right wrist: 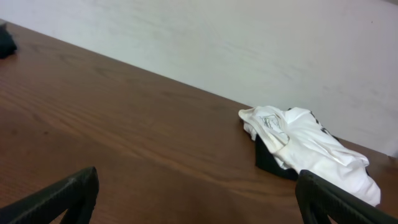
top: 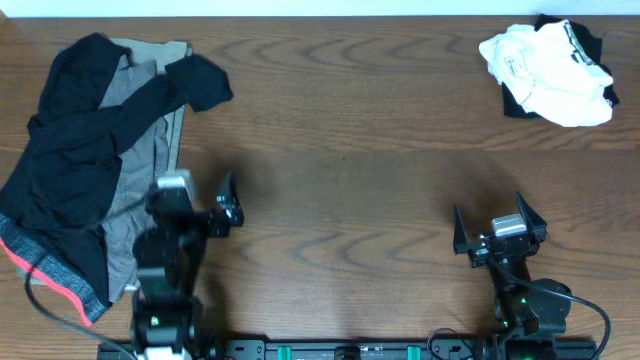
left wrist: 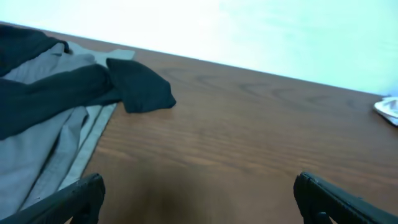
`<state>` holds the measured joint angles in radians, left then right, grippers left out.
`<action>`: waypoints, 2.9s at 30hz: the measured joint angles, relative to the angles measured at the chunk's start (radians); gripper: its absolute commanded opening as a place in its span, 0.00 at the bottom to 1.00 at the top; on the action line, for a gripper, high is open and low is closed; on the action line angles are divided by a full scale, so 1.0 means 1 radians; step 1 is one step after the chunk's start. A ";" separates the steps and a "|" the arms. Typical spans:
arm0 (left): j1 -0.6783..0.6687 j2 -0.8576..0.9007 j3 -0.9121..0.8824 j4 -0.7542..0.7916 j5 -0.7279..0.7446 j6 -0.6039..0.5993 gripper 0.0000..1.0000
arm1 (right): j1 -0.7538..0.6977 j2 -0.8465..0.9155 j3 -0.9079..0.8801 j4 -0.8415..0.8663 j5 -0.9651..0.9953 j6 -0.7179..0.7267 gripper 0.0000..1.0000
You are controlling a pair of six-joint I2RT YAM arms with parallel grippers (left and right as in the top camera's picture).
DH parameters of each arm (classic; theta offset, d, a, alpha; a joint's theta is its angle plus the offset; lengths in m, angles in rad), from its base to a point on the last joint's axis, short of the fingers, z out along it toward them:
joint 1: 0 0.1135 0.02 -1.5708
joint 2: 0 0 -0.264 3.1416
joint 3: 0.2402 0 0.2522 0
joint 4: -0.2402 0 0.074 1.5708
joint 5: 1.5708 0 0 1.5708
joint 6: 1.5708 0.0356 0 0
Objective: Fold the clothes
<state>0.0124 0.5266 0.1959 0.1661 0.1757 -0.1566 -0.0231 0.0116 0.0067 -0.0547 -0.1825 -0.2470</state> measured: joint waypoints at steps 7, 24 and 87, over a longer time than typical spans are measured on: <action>0.015 -0.180 -0.123 -0.010 0.000 0.000 0.98 | 0.000 0.000 0.000 0.000 0.000 0.000 0.99; 0.045 -0.465 -0.179 -0.181 -0.010 0.000 0.98 | 0.000 0.000 0.000 0.000 0.000 0.000 0.99; 0.045 -0.514 -0.178 -0.184 -0.019 0.000 0.98 | 0.000 0.000 0.000 0.000 0.000 0.000 0.99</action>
<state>0.0574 0.0128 0.0181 -0.0177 0.1570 -0.1570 -0.0231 0.0116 0.0067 -0.0544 -0.1825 -0.2470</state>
